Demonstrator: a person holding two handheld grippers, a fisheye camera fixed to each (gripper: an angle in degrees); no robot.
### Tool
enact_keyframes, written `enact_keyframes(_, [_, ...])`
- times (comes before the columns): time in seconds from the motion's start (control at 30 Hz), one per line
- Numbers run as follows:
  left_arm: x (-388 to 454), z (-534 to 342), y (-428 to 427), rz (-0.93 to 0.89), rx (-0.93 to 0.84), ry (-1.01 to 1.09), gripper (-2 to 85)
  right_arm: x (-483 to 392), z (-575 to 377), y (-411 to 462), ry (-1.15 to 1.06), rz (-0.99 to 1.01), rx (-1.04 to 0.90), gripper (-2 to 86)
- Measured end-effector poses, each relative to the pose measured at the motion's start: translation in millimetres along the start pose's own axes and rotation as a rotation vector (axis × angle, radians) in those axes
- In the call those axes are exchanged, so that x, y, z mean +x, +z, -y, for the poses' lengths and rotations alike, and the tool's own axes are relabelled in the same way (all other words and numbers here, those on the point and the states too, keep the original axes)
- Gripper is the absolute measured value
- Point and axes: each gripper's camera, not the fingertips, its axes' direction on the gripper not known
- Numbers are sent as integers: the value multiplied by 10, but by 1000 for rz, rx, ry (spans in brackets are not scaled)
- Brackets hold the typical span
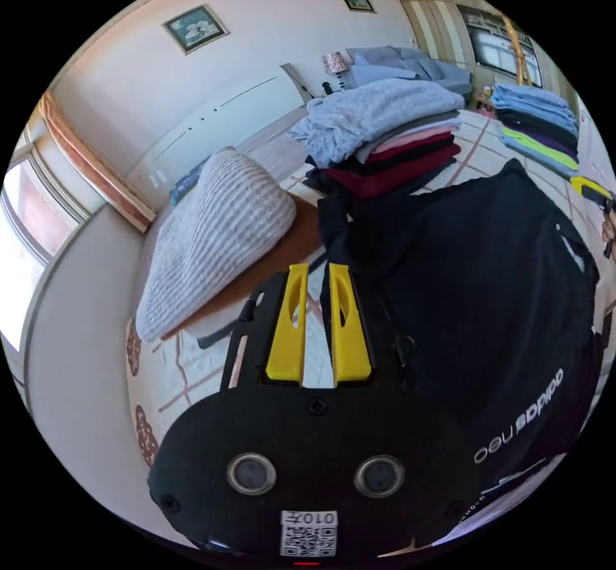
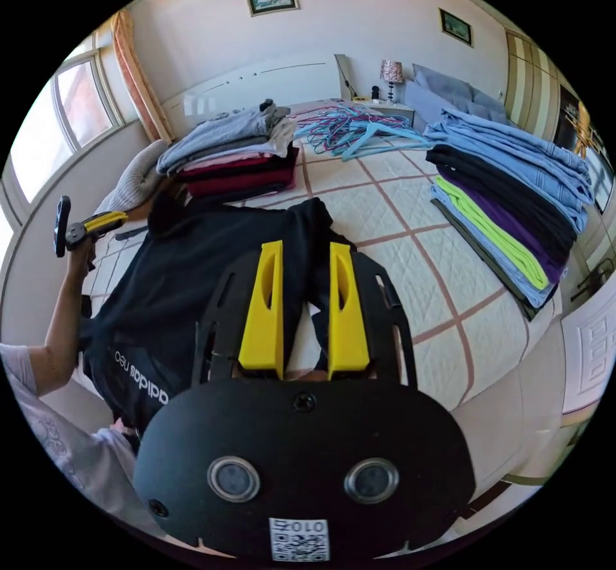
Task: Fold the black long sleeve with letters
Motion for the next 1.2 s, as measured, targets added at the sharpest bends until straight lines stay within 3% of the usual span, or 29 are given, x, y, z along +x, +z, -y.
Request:
enact_keyframes(0.17, [-312,-1344,-623,-240,-88,-62,63,-211,-1046,-78,-43,1,-76,126])
enact_keyframes(0.27, [-294,-2195,-1288,-379,79,-81,64,-401,-1664,-148,-54,101,-61,116])
enact_keyframes(0.33, [-137,-2619,-1649,-406,135,-56,60,-663,-1932,-127,-159,205,-100,113])
enact_keyframes(0.5, [480,-3359,-2037,-589,-35,58,66,-1600,-2458,25,-622,410,-343,111])
enact_keyframes(0.6, [814,-3689,-2277,-648,-52,132,75,-1884,-2636,-48,-801,343,-365,114])
enact_keyframes(0.77, [1285,-4025,-2524,-762,-82,262,87,-2061,-2800,-37,-910,267,-356,120])
enact_keyframes(0.83, [1404,-4051,-2582,-717,-112,267,92,-2165,-2859,89,-948,217,-383,118])
enact_keyframes(0.97, [1805,-4122,-3142,-278,68,464,107,-2304,-2937,452,-955,148,-436,92])
enact_keyframes(1.2, [2056,-4189,-3520,-147,91,724,134,-2148,-2794,429,-781,117,-318,36])
